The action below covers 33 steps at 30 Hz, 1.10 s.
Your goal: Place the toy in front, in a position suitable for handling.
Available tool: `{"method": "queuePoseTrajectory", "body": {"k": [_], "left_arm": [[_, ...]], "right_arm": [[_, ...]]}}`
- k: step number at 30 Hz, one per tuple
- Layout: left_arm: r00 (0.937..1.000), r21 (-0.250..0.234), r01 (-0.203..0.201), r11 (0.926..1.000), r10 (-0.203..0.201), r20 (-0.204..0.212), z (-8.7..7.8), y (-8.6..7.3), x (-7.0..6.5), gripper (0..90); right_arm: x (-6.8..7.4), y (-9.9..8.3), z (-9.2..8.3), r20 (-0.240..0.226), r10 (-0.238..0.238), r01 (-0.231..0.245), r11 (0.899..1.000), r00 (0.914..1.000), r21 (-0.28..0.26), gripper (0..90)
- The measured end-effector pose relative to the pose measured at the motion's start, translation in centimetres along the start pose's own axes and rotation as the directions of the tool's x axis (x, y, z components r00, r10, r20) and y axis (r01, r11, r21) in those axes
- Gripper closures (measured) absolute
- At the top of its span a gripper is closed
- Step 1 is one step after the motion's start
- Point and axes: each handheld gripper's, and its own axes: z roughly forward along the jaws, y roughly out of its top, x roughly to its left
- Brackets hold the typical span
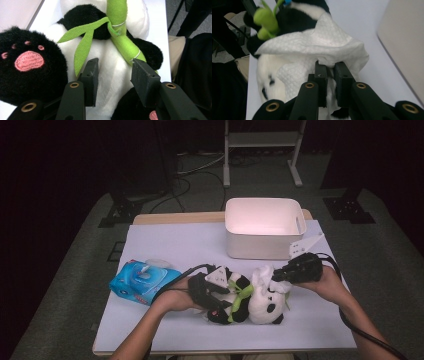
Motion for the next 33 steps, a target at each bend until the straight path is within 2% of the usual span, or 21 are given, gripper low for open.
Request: {"method": "queuePoseTrajectory", "body": {"k": [1, 2, 4, 5, 6, 8, 12, 16, 17, 18, 20, 23, 25, 27, 30, 32, 33], "left_arm": [[1.0, 0.005, 0.004, 1.0, -0.004, -0.004, 0.1, 0.1, 0.2, 57.1], [1.0, 0.005, 0.004, 1.0, -0.004, -0.004, 0.1, 0.1, 0.2, 57.0], [0.9999, 0.008, 0.002, 1.0, -0.002, -0.012, 0.2, 0.3, 0.5, 57.0], [0.9998, 0.015, 0.001, 0.9999, -0.001, -0.02, 0.2, 0.4, 0.8, 57.0], [0.9998, 0.015, 0.001, 0.9999, -0.001, -0.02, 0.2, 0.4, 0.8, 57.0], [0.9996, 0.018, 0.006, 0.9998, -0.006, -0.028, 0.4, 0.6, 1.0, 56.9], [0.9993, 0.02, 0.009, 0.9998, -0.009, -0.036, 0.4, 0.8, 1.4, 56.6], [0.9989, 0.013, 0.019, 0.9997, -0.018, -0.043, 0.4, 0.8, 1.8, 56.1], [0.9987, 0.012, 0.023, 0.9996, -0.023, -0.046, 0.4, 0.9, 1.9, 55.9], [0.9987, 0.012, 0.023, 0.9996, -0.023, -0.046, 0.4, 0.9, 1.9, 55.9], [0.9987, 0.013, 0.023, 0.9997, -0.023, -0.046, 0.4, 0.9, 2.0, 55.7], [0.9982, 0.007, 0.027, 0.9996, -0.027, -0.054, 0.4, 1.0, 2.1, 55.6], [0.9981, 0.005, 0.028, 0.9996, -0.028, -0.055, 0.4, 1.1, 2.2, 55.1], [0.9979, 0.002, 0.03, 0.9995, -0.03, -0.057, 0.4, 1.1, 2.3, 54.3], [0.9975, -0.003, 0.029, 0.9996, -0.029, -0.064, 0.0, 1.1, 2.4, 52.8], [0.9972, -0.018, 0.031, 0.9994, -0.032, -0.067, -0.5, 1.1, 2.4, 52.4], [0.9964, -0.045, 0.041, 0.9981, -0.045, -0.072, -1.1, 1.2, 2.5, 52.4]], "right_arm": [[-0.2, -1.0, -0.3, 0.008, 0.02, -0.02, 1.0, 0.9998, 0.0, 81.2], [-0.2, -1.0, -0.3, 0.008, 0.02, -0.02, 1.0, 0.9998, 0.0, 81.2], [-0.4, -2.3, -0.6, 0.013, 0.043, -0.043, 0.999, 0.999, -0.005, 81.1], [-0.5, -3.6, -0.8, 0.015, 0.067, -0.067, 0.998, 0.9976, -0.01, 81.1], [-0.5, -3.6, -0.8, 0.015, 0.067, -0.067, 0.998, 0.9976, -0.01, 81.1], [-0.6, -5.0, -0.9, 0.011, 0.099, -0.099, 0.995, 0.995, -0.018, 81.1], [-0.3, -5.8, -0.8, 0.008, 0.106, -0.106, 0.994, 0.9943, -0.02, 81.2], [0.7, -5.3, -1.0, 0.009, 0.074, -0.074, 0.997, 0.9972, -0.017, 81.3], [1.3, -4.6, -1.0, 0.011, 0.048, -0.048, 0.999, 0.9988, -0.011, 81.3], [1.3, -4.6, -1.0, 0.011, 0.048, -0.048, 0.999, 0.9988, -0.011, 81.3], [2.2, -3.1, -0.9, 0.006, 0.007, -0.007, 1.0, 1.0, -0.008, 81.3], [2.7, -2.2, -0.7, 0.003, -0.015, 0.015, 1.0, 0.9999, -0.004, 81.3], [3.5, -0.4, 0.2, -0.016, -0.069, 0.069, 0.998, 0.9975, -0.003, 81.3], [3.9, 0.3, 0.8, -0.018, -0.095, 0.096, 0.995, 0.9953, 0.007, 81.4], [4.0, 0.7, 1.1, -0.017, -0.102, 0.102, 0.995, 0.9946, 0.011, 81.5], [3.6, 0.5, 1.0, -0.016, -0.09, 0.09, 0.996, 0.9958, 0.01, 81.6], [3.2, 0.1, 0.8, -0.015, -0.074, 0.074, 0.997, 0.9971, 0.005, 81.7]]}}
